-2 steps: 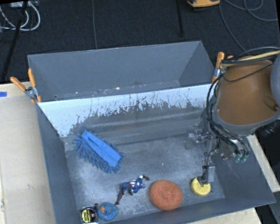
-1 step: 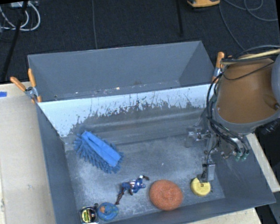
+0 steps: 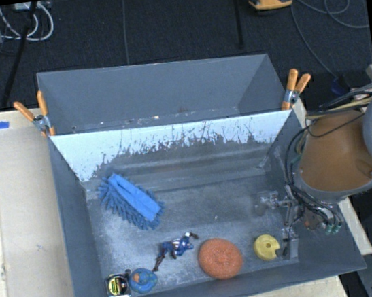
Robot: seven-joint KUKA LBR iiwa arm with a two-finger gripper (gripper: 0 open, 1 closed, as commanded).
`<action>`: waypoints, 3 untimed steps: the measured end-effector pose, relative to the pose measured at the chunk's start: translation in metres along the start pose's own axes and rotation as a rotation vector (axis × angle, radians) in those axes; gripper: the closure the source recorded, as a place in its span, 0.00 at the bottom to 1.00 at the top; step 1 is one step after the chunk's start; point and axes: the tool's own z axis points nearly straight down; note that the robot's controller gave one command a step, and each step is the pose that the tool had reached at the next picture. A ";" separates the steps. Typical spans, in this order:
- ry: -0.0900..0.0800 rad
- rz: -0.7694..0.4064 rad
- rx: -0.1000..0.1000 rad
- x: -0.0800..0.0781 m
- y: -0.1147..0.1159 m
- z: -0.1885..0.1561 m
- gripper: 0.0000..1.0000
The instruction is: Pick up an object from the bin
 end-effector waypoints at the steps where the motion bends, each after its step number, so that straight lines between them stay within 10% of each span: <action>1: 0.007 -0.009 -0.001 0.002 0.061 0.000 0.00; 2: 0.003 -0.011 -0.003 0.003 0.034 0.000 0.00; 3: 0.005 -0.116 0.001 -0.002 0.061 0.012 0.00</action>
Offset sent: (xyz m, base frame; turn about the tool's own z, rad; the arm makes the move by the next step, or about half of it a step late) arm -0.0056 -0.0167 -0.0005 0.0056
